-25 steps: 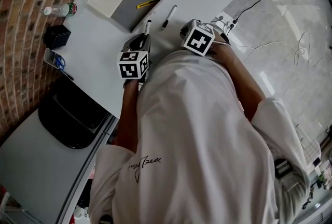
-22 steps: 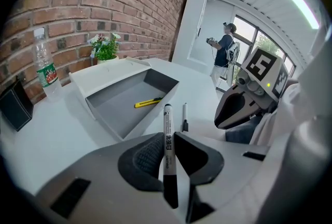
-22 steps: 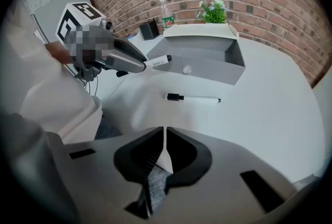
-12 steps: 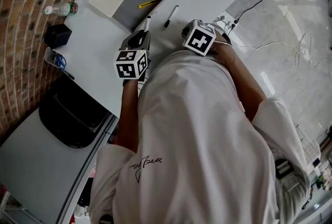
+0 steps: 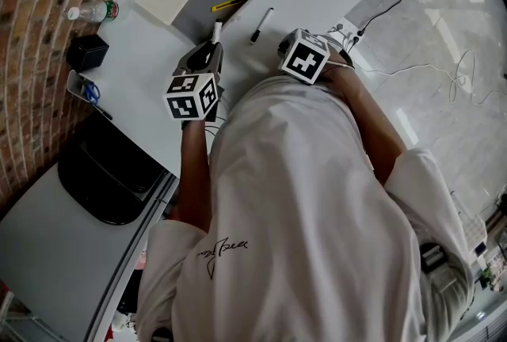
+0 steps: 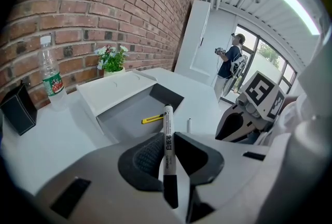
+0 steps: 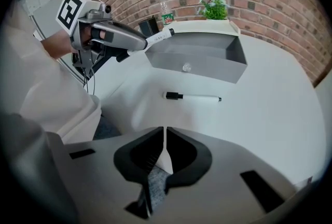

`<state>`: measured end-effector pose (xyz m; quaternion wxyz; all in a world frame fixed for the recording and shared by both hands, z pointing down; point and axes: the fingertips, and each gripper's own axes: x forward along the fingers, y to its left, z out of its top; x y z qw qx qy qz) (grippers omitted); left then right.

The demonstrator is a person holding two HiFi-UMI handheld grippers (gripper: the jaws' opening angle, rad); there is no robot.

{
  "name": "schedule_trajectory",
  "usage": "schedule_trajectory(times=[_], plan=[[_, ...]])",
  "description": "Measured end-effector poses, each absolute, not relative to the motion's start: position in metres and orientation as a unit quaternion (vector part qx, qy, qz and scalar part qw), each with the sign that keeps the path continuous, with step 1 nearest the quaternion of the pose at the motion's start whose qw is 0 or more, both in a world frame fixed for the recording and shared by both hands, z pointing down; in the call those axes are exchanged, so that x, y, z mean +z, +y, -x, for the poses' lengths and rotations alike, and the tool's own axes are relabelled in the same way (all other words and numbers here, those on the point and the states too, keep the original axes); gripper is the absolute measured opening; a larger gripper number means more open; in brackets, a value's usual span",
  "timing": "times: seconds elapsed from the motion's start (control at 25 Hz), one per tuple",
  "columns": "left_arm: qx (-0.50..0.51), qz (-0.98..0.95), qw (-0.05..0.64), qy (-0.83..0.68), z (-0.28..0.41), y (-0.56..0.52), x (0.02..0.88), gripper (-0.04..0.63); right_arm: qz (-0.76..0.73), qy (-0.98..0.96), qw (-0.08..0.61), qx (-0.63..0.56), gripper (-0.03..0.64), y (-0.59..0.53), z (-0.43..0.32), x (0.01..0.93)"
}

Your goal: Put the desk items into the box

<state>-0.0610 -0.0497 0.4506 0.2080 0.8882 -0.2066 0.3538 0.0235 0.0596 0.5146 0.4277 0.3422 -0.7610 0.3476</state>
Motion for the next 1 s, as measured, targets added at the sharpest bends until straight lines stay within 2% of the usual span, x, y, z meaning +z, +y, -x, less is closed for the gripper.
schedule_trajectory(times=[1.0], plan=[[0.318,-0.901,0.202,-0.216,0.041,-0.074,0.428,0.066,-0.34,-0.759,0.431,0.35,0.04,0.059,-0.025,0.516]])
